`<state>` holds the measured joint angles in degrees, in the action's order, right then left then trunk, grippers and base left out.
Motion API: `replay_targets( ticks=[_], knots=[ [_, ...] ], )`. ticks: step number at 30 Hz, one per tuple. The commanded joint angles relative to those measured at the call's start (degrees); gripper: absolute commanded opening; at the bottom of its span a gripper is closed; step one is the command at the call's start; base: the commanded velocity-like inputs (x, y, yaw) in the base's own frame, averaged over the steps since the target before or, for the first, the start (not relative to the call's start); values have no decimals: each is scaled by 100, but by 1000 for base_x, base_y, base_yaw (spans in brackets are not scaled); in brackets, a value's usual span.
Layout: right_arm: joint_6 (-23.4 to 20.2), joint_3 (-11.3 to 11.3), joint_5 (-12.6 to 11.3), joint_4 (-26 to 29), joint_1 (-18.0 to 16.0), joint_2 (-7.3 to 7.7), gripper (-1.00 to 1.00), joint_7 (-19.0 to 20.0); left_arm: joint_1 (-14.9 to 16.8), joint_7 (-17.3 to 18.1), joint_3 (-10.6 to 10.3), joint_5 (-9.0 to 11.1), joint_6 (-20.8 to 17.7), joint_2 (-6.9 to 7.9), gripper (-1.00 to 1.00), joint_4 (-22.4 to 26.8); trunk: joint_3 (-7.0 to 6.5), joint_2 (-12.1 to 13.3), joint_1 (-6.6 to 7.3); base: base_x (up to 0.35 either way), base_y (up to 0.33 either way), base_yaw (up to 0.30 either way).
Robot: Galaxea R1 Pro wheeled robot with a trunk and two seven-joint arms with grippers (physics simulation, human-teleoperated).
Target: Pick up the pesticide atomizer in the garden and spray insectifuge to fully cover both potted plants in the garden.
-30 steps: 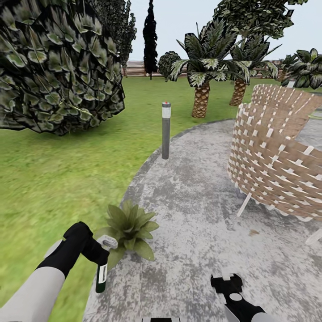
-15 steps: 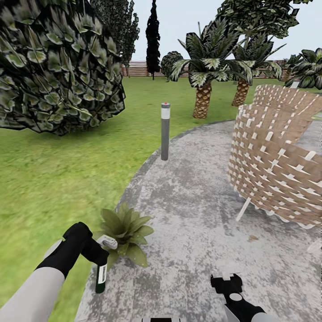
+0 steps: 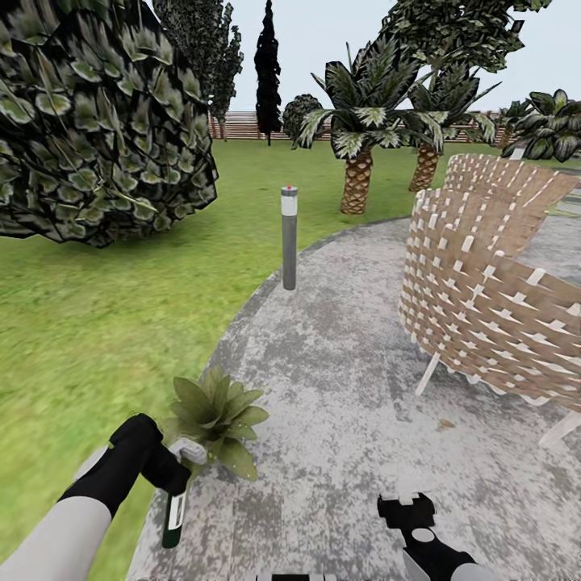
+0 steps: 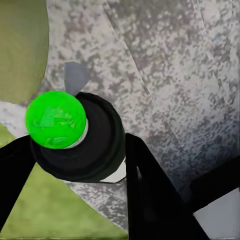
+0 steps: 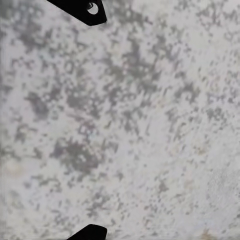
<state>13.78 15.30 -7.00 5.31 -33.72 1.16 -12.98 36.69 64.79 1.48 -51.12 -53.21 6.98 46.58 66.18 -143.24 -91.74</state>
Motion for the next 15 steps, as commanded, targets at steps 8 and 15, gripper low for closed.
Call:
replay_targets(
  ticks=[8, 15],
  knots=[
    [20, 43, -38, -26, -2, -172, 100, -12, -297, -195, 71, -42, -23, 61, -100, 49, 4, -2, 2, -5, 0, 0],
    [46, 43, -37, -375, 14, -65, 100, -29, -302, -577, 32, -3, -12, -104, -100, 68, 4, -2, 2, 0, 0, 0]
  ],
)
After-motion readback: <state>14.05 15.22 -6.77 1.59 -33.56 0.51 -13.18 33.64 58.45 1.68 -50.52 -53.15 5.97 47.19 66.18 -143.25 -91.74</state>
